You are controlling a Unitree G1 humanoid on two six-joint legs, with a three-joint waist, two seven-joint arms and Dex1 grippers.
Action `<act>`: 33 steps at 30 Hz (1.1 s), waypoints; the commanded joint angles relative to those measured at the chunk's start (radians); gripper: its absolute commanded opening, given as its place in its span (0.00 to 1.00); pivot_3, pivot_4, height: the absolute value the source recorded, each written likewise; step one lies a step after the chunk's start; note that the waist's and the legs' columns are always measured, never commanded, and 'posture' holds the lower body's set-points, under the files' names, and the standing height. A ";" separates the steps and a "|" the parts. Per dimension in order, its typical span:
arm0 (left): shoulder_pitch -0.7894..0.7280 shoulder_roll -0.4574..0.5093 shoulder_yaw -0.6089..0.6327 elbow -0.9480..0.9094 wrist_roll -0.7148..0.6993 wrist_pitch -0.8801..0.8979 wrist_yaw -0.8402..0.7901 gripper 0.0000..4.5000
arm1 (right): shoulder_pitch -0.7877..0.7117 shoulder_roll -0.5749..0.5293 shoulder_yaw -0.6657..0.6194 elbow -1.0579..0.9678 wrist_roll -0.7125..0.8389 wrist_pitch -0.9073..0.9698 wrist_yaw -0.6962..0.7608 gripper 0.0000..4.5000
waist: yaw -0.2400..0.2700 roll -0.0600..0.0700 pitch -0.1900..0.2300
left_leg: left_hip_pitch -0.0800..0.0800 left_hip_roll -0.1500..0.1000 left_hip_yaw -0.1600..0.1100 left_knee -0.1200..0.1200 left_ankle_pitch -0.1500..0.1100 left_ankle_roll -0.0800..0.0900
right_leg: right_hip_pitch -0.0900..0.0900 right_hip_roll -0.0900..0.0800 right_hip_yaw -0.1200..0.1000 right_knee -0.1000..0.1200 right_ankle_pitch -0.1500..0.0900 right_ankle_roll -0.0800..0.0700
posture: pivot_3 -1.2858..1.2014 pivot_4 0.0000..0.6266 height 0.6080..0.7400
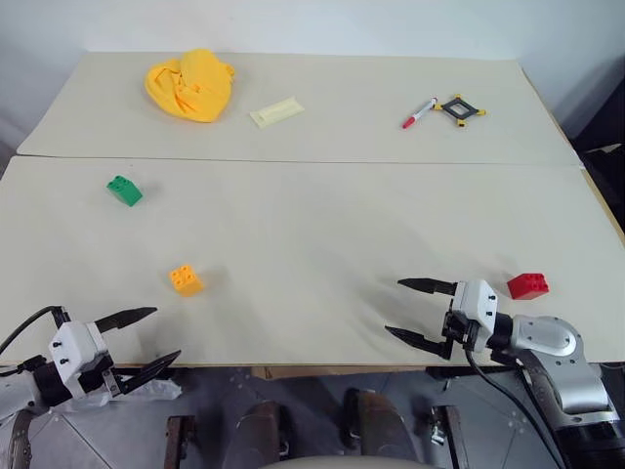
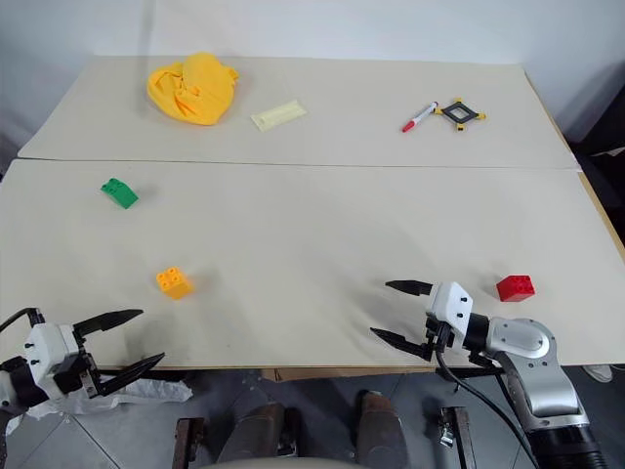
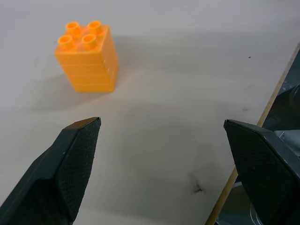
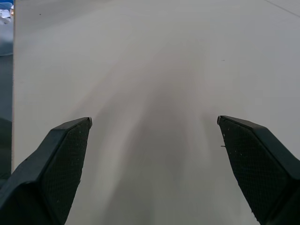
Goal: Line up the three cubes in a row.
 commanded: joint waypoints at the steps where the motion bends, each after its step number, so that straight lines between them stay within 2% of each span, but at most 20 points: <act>1: 0.023 0.009 0.033 -0.052 -0.031 0.036 0.017 0.99 | -0.007 0.012 -0.023 -0.050 0.040 0.007 -0.015 1.00 | -0.001 0.000 0.000 | 0.000 0.000 0.000 0.000 0.000 0.000 | 0.000 0.000 0.000 0.000 0.000 0.000 | 0.52 0.24 1.00; 6: 0.091 0.036 0.030 -0.310 -0.250 0.333 0.034 0.99 | 0.043 0.024 -0.179 -0.089 0.124 0.060 -0.129 1.00 | 0.005 0.000 0.000 | -0.001 0.000 -0.001 0.000 0.000 0.000 | 0.000 -0.001 0.001 0.000 0.000 0.000 | 0.52 0.24 1.00; 9: 0.068 0.037 -0.086 -0.443 -0.196 0.359 0.056 0.99 | 0.116 0.011 -0.341 -0.104 0.151 0.073 -0.197 1.00 | 0.021 0.002 0.000 | 0.000 -0.001 -0.005 0.002 0.000 0.000 | 0.005 -0.001 0.003 -0.003 0.000 0.000 | 0.52 0.24 1.00; 11: -0.007 0.017 -0.182 -0.470 -0.177 0.375 0.075 0.99 | 0.177 0.008 -0.454 -0.097 0.159 0.070 -0.233 1.00 | 0.032 0.005 -0.002 | 0.001 -0.001 -0.007 0.002 0.000 0.000 | 0.008 -0.001 0.003 -0.004 0.000 0.000 | 0.52 0.24 1.00; 15: -0.164 -0.015 -0.357 -0.438 -0.089 0.369 0.078 0.99 | 0.289 0.015 -0.644 -0.027 0.171 0.050 -0.265 1.00 | 0.048 0.008 -0.004 | 0.002 -0.002 -0.008 0.002 0.000 0.000 | 0.011 0.005 0.001 -0.006 0.000 0.000 | 0.52 0.24 1.00; 19: -0.331 -0.060 -0.525 -0.318 -0.008 0.339 0.018 0.99 | 0.437 0.049 -0.845 0.186 0.159 -0.037 -0.286 1.00 | 0.053 0.011 -0.006 | 0.004 -0.002 -0.006 0.001 -0.001 0.001 | 0.012 0.009 -0.002 -0.007 0.001 0.001 | 0.52 0.24 1.00; 23: -0.425 -0.094 -0.561 -0.253 -0.012 0.363 0.013 0.99 | 0.493 0.083 -0.908 0.289 0.175 -0.092 -0.291 1.00 | 0.041 0.012 -0.006 | 0.006 0.000 -0.004 -0.001 -0.001 0.001 | 0.013 0.011 -0.001 -0.008 0.001 0.001 | 0.52 0.24 1.00; 25: -0.448 -0.099 -0.568 -0.240 -0.017 0.362 -0.001 0.99 | 0.500 0.096 -0.908 0.292 0.184 -0.100 -0.287 1.00 | 0.019 0.012 -0.006 | 0.013 0.001 0.000 -0.003 -0.001 0.001 | 0.016 0.012 0.004 -0.008 0.001 0.001 | 0.52 0.24 1.00; 29: -0.478 -0.107 -0.579 -0.214 -0.012 0.354 -0.023 0.99 | 0.500 0.104 -0.901 0.255 0.203 -0.098 -0.290 1.00 | 0.000 0.018 -0.010 | 0.019 0.002 0.004 -0.006 -0.002 0.000 | 0.017 0.008 0.008 -0.009 0.000 0.000 | 0.52 0.24 1.00; 33: -0.505 -0.121 -0.585 -0.184 -0.007 0.349 -0.034 0.99 | 0.498 0.034 -0.905 0.146 0.244 0.013 -0.298 1.00 | 0.000 0.021 -0.011 | 0.018 0.002 0.003 -0.008 -0.001 0.000 | 0.016 0.003 0.009 -0.008 0.000 -0.001 | 0.52 0.24 1.00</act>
